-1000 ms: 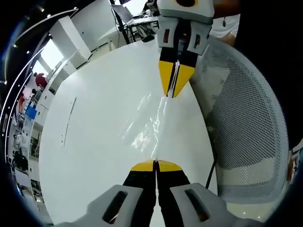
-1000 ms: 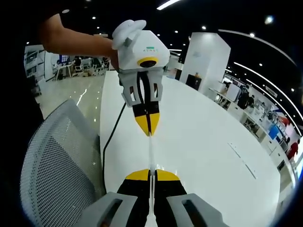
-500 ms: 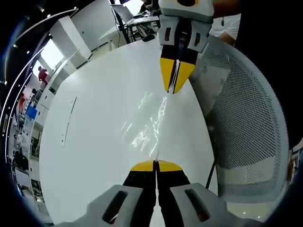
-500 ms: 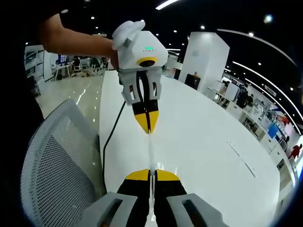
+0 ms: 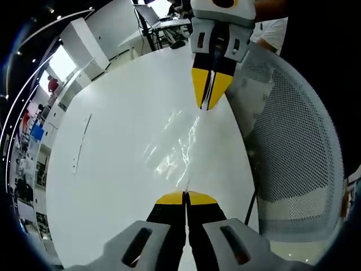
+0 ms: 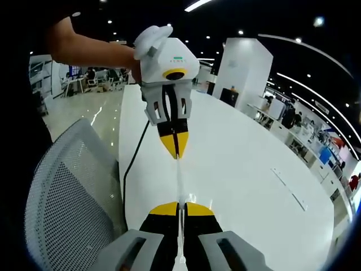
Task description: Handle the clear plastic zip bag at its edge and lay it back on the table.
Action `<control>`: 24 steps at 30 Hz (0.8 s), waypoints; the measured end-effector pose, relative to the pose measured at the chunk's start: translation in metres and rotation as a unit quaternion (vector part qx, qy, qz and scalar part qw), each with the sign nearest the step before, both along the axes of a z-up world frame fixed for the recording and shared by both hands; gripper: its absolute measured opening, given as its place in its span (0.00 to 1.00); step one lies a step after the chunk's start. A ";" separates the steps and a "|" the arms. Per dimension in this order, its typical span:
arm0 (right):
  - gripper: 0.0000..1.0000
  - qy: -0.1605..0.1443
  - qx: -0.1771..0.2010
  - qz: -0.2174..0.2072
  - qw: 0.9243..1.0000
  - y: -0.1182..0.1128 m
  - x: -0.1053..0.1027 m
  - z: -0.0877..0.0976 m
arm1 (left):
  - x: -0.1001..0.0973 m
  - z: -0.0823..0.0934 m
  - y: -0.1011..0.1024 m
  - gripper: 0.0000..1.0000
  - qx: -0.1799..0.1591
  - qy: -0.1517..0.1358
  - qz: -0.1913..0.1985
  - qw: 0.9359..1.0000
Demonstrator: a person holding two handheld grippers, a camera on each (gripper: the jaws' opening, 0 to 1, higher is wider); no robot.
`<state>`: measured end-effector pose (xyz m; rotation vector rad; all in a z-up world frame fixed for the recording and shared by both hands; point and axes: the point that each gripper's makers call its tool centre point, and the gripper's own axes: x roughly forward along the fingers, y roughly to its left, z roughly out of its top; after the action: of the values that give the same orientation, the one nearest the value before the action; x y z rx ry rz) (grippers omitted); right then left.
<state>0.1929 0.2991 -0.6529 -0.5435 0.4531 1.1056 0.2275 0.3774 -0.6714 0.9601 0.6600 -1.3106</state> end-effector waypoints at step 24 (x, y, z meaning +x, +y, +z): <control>0.00 0.001 -0.001 -0.002 1.000 -0.003 -0.001 0.000 | 0.000 0.001 0.000 0.00 0.001 0.000 0.002 1.000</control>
<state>0.1917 0.2959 -0.6527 -0.5426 0.4577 1.1025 0.2279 0.3773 -0.6708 0.9602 0.6628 -1.3074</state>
